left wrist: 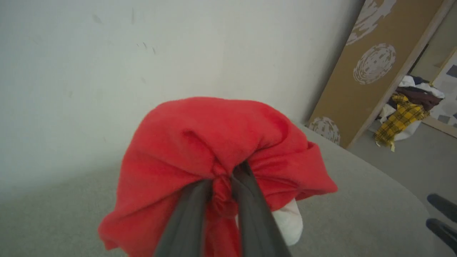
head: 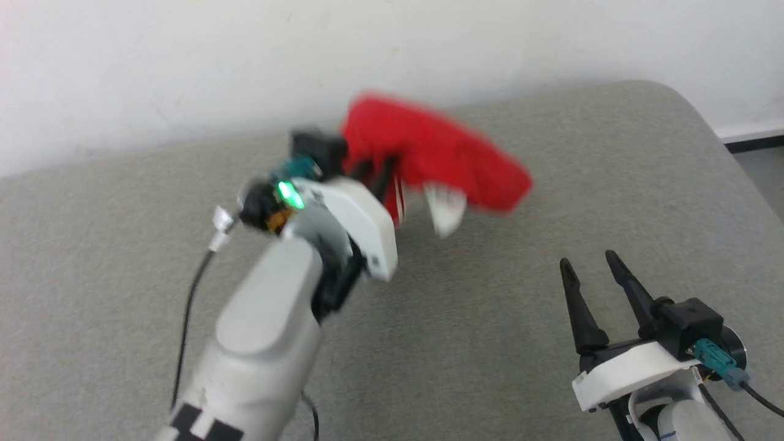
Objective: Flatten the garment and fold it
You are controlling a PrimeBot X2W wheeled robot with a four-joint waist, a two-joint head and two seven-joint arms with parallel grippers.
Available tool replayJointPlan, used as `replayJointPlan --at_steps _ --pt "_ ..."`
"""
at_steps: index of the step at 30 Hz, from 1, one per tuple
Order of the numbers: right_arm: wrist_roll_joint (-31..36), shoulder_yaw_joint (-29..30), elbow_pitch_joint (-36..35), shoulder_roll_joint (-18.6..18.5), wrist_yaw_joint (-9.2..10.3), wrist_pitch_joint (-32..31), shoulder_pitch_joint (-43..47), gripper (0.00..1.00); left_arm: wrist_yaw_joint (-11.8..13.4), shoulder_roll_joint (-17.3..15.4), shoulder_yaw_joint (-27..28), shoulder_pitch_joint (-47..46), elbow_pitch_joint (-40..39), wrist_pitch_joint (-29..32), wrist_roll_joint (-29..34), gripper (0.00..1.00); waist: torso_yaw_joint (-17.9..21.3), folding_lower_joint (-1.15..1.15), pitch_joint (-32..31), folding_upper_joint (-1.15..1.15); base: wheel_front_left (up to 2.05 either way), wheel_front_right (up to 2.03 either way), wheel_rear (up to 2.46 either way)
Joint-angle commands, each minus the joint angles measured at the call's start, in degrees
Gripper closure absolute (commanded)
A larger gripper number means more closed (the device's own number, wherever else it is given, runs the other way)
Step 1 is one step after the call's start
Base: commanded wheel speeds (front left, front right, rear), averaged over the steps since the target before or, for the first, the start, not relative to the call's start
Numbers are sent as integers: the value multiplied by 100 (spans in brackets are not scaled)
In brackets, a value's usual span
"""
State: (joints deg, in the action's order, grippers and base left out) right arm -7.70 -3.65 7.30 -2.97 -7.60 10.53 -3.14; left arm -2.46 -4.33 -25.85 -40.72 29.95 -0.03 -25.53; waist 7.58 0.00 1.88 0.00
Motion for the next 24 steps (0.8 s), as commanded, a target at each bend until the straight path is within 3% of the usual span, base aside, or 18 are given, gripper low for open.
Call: replayJointPlan --at_steps 1,9,10,11,12,15,20,24 --pt "-32 -10 -32 10 11 -36 75 0 -81 55 -194 284 293 369 -166 100 268 0 -87 0 0 0 0" --pt "-60 -64 -71 10 11 -110 163 0 -329 136 -1080 973 1274 2276 -745 100 365 0 -91 0 0 0 0" --pt "-67 -67 -73 10 11 -116 169 0 -338 138 -1137 1021 1335 2477 -813 93 358 0 -87 0 0 0 0" --pt "-71 -66 -76 10 11 -125 176 0 -341 139 -1180 1056 1373 2652 -873 51 343 0 -79 0 0 0 0" --pt "-72 -60 -82 10 11 -133 184 0 -318 140 -1201 1072 1383 2771 -914 0 319 0 -71 0 0 0 0" --pt "-63 -13 -108 10 11 -150 207 0 -215 141 -1154 1058 1210 2713 -971 0 211 0 -39 0 0 0 0" --pt "-51 54 -147 10 11 -169 198 0 -16 102 -824 1118 734 2024 -1070 0 28 0 -10 0 0 0 0" --pt "-34 125 -190 10 11 -182 151 0 187 -122 -592 1319 130 1326 -979 0 -169 0 1 0 0 0 0"
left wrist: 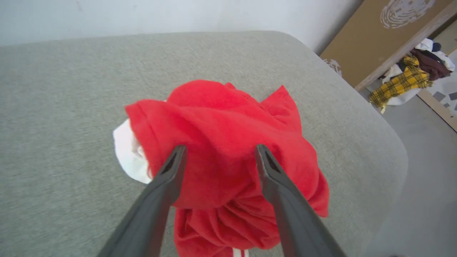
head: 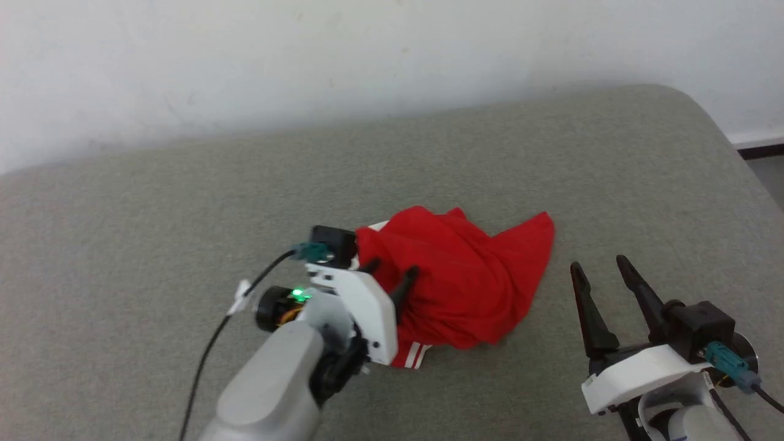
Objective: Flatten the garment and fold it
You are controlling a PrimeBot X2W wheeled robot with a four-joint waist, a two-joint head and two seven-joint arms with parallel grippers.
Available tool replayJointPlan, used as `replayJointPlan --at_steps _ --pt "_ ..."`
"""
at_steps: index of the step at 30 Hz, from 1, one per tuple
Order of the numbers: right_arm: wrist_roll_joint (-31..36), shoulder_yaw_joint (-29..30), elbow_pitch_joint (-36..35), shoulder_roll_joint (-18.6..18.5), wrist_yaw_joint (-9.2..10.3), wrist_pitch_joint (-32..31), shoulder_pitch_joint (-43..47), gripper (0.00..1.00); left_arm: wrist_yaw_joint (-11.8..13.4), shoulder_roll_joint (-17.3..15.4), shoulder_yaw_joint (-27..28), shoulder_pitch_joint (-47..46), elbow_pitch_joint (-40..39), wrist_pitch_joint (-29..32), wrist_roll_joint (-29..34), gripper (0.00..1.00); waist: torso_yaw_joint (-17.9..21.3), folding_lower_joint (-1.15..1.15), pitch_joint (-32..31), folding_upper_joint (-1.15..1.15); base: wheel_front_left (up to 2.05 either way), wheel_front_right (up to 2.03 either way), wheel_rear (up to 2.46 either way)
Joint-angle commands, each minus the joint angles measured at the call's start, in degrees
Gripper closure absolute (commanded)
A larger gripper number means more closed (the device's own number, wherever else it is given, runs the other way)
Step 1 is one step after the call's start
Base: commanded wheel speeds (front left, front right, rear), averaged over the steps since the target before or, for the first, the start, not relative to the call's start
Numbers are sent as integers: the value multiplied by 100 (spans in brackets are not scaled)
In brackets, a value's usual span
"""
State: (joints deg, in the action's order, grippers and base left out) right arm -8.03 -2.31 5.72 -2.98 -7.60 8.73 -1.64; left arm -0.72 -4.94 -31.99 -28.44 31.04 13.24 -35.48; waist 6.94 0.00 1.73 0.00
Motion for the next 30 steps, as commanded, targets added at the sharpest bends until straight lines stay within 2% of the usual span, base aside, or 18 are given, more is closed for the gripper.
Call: replayJointPlan --at_steps 1,3,8,10,12,15,20,25,30 --pt "11 1 -43 11 11 -5 -20 0 90 -145 67 167 -146 -190 83 0 -147 0 18 0 0 0 0" --pt "37 40 -74 11 11 -10 -75 0 273 -295 221 343 -526 -646 186 0 -229 0 44 0 0 0 0" --pt "17 334 -140 11 11 -8 -290 0 797 -648 783 811 -1409 -2327 562 0 -441 0 190 0 0 0 0" --pt "30 502 -97 11 11 -49 -424 0 914 -747 984 986 -1626 -2697 719 0 -524 0 285 0 0 0 0" --pt "13 682 51 11 11 -204 -604 0 953 -824 1128 1150 -1804 -2801 936 0 -593 0 395 0 0 0 0" --pt "74 863 428 11 11 -705 -964 0 901 -810 1468 1357 -2205 -2820 1299 0 -677 0 566 0 0 0 0" --pt "234 1074 1421 11 11 -1982 -1679 0 699 -524 2071 1745 -2686 -2822 1767 0 -825 0 832 0 0 0 0" --pt "335 1216 2240 11 11 -3053 -2289 0 406 -203 2472 1987 -2851 -2823 2089 0 -971 0 1051 0 0 0 0" --pt "342 1141 2778 11 11 -3819 -2582 0 154 13 2738 2044 -2810 -2823 2266 0 -1086 0 1136 0 0 0 0"
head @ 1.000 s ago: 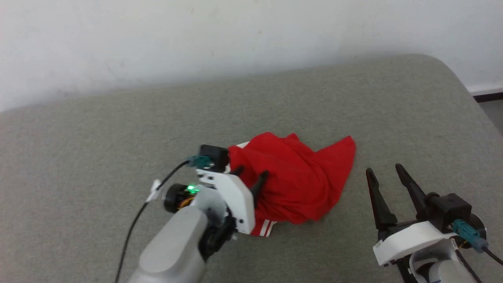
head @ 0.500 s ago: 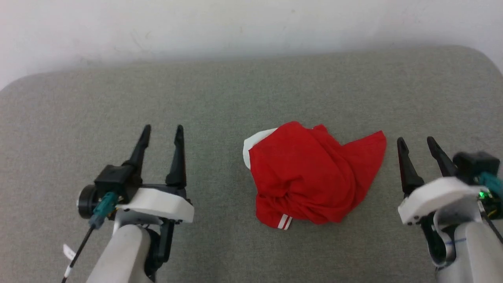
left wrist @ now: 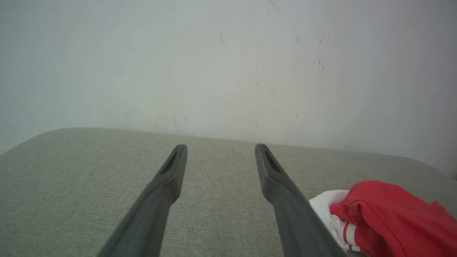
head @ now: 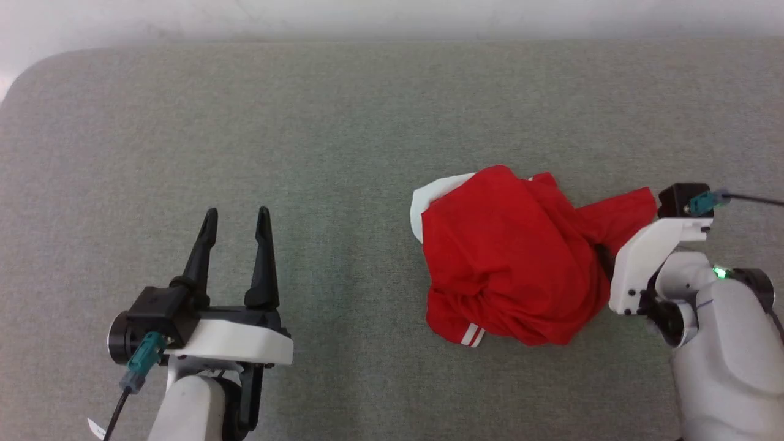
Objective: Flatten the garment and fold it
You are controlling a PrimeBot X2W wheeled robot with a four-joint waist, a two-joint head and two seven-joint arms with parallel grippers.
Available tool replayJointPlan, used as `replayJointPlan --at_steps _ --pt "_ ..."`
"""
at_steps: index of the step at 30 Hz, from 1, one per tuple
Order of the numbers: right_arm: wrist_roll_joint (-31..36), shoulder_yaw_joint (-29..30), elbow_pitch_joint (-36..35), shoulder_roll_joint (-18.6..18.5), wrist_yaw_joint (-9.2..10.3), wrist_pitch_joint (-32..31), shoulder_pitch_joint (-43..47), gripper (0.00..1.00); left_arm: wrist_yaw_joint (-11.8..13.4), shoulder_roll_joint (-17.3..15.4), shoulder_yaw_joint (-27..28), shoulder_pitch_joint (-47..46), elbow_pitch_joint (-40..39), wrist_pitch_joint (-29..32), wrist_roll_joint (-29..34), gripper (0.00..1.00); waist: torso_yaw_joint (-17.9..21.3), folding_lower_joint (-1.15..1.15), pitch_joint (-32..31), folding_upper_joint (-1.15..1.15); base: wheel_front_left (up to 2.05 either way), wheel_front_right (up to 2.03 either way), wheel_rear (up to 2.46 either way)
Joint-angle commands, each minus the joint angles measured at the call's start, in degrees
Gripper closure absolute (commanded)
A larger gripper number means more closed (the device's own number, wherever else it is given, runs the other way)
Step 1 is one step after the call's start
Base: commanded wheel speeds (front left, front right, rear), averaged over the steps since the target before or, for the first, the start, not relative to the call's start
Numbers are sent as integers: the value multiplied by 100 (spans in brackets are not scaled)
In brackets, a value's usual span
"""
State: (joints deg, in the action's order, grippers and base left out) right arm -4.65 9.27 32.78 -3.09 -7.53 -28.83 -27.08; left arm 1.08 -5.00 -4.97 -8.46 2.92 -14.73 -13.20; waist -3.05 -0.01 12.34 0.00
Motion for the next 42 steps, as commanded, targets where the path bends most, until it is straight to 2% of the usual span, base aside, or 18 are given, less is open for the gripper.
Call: replayJointPlan --at_steps 1,2,3,4,6,9,13,17,21,24,27,30,31,32,33,37,41,42 --pt "-25 -38 144 22 4 -180 -61 3 -69 49 78 57 20 -26 64 0 -101 1 66 0 0 0 0" --pt "-64 -60 192 22 4 -265 -73 51 -109 74 113 71 44 -26 90 0 -111 1 44 0 0 0 0" --pt "-137 -68 212 22 4 -301 -75 68 -145 96 146 95 63 -26 109 0 -114 1 12 0 0 0 0" --pt "-214 -80 191 22 4 -269 -70 100 -177 115 177 124 86 -26 124 0 -113 1 -28 0 0 0 0" --pt "-419 -83 47 22 4 -35 -33 100 -225 143 233 178 134 -27 165 0 -102 1 -135 0 0 0 0" --pt "-999 -171 -494 22 4 702 109 100 -287 171 306 247 213 -27 206 0 -74 1 -339 0 0 0 0" --pt "-1865 -1080 -1851 21 4 1105 702 100 -342 191 399 394 287 -27 251 0 49 1 -649 0 0 0 0" --pt "-2782 -1862 -3426 -10 4 456 1649 100 -379 201 462 528 283 -27 283 0 208 1 -827 0 0 0 0" --pt "-3311 -2520 -4387 -467 4 -720 2590 100 -412 207 495 558 294 -27 295 0 345 1 -895 0 0 0 0" --pt "-3255 -2699 -4553 -814 4 -1471 3137 100 -430 209 505 551 309 -27 293 0 410 1 -911 0 0 0 0" --pt "-2891 -2631 -4458 -979 4 -2001 3514 100 -438 211 481 536 330 -27 260 0 426 1 -915 0 0 0 0" --pt "-2526 -2348 -4341 -836 4 -2215 3767 100 -430 211 421 512 348 -27 218 0 404 1 -902 0 0 0 0" --pt "-2377 -2220 -4334 -758 4 -2171 3802 91 -426 211 399 507 351 -27 204 0 391 1 -896 0 0 0 0" --pt "-2204 -2084 -4364 -675 4 -2020 3801 59 -422 211 380 503 353 -27 192 0 378 1 -890 0 0 0 0" --pt "-2045 -1927 -4393 -559 4 -1823 3790 0 -419 212 367 500 356 -27 181 0 366 1 -885 0 0 0 0" --pt "-1651 -1338 -4522 -176 4 -700 3626 0 -412 212 346 497 368 -27 153 0 318 1 -871 0 0 0 0" --pt "-1198 -742 -4516 -17 4 679 3370 0 -422 212 237 402 439 -27 137 0 317 1 -842 0 0 0 0" --pt "-1198 -742 -4516 -17 4 679 3370 0 -422 212 237 402 439 -27 137 0 317 1 -842 0 0 0 0"
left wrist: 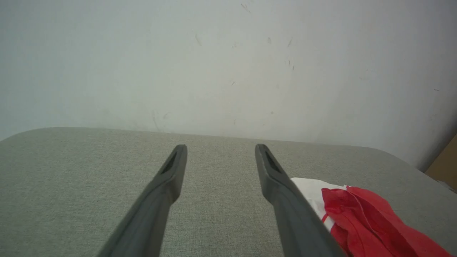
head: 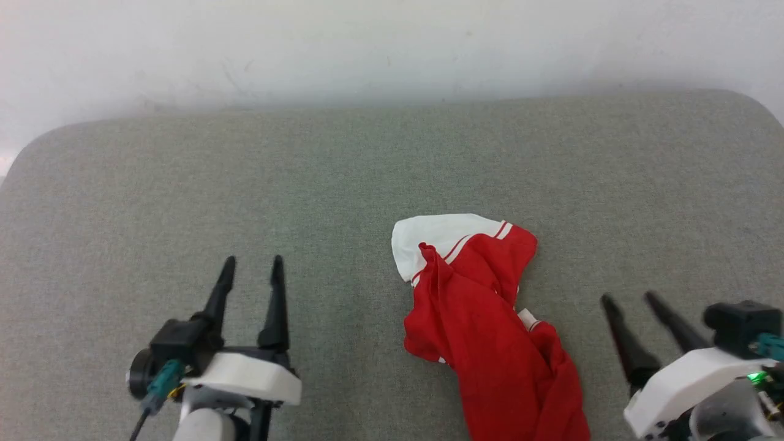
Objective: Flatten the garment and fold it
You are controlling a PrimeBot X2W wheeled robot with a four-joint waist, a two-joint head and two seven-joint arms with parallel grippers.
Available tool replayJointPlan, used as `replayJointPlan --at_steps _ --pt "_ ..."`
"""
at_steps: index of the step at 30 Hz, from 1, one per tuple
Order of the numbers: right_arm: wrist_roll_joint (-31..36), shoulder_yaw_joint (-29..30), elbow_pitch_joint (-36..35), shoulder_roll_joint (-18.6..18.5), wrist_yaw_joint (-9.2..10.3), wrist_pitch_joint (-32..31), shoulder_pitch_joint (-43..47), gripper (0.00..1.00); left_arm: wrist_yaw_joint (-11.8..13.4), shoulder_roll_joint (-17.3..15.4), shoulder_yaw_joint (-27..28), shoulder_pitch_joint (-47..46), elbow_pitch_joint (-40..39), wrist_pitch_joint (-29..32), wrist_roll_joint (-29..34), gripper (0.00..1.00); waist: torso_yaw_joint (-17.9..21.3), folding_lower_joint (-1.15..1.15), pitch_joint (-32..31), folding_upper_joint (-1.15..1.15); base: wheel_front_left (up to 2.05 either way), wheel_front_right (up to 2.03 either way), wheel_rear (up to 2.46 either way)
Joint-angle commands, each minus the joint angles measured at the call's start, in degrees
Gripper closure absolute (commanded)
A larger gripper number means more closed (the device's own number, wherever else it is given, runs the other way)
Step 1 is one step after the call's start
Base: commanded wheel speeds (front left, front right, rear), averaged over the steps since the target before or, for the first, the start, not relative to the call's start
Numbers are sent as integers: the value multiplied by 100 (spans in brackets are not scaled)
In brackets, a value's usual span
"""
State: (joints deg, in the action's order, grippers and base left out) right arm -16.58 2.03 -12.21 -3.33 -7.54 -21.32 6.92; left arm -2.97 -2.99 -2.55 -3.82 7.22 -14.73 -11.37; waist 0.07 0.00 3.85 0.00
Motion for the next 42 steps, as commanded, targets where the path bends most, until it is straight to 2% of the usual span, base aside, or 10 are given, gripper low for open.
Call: replayJointPlan --at_steps 1,6,10,19,27,29,30,31,34,42 --pt "86 74 22 22 5 223 -87 0 -25 11 -78 -132 48 -27 -55 0 18 0 27 0 0 0 0" --pt "204 262 393 42 5 1247 -317 0 -19 11 -610 -857 682 -4 -27 0 152 0 233 0 0 0 0" --pt "63 58 711 44 5 1598 -487 0 23 11 -1082 -1824 1436 392 -24 0 384 0 479 0 0 0 0" --pt "-126 -317 1171 45 5 1922 -841 0 201 11 -1617 -3477 3261 1954 -132 0 1005 0 945 0 0 0 0" --pt "-180 -475 1382 45 5 2047 -984 0 318 -57 -1944 -4034 4425 3657 13 0 1236 0 1068 0 0 0 0" --pt "-174 -494 1406 45 5 2045 -987 0 238 -61 -2017 -4039 4599 4005 7 0 1234 0 1051 0 0 0 0" --pt "-160 -500 1414 45 5 2035 -985 0 165 -57 -2021 -4018 4643 4121 -47 73 1221 0 1033 0 0 0 0" --pt "-144 -495 1420 45 5 2024 -981 0 97 -51 -2019 -3989 4646 4170 -108 100 1199 0 1014 0 0 0 0" --pt "-113 -488 1414 45 5 1998 -978 0 55 -40 -1942 -3867 4424 3789 -261 100 1104 0 940 0 0 0 0" --pt "-10 -383 1329 45 5 1924 -882 0 438 -117 -1218 -3066 3237 1761 -790 100 631 0 573 0 0 0 0"
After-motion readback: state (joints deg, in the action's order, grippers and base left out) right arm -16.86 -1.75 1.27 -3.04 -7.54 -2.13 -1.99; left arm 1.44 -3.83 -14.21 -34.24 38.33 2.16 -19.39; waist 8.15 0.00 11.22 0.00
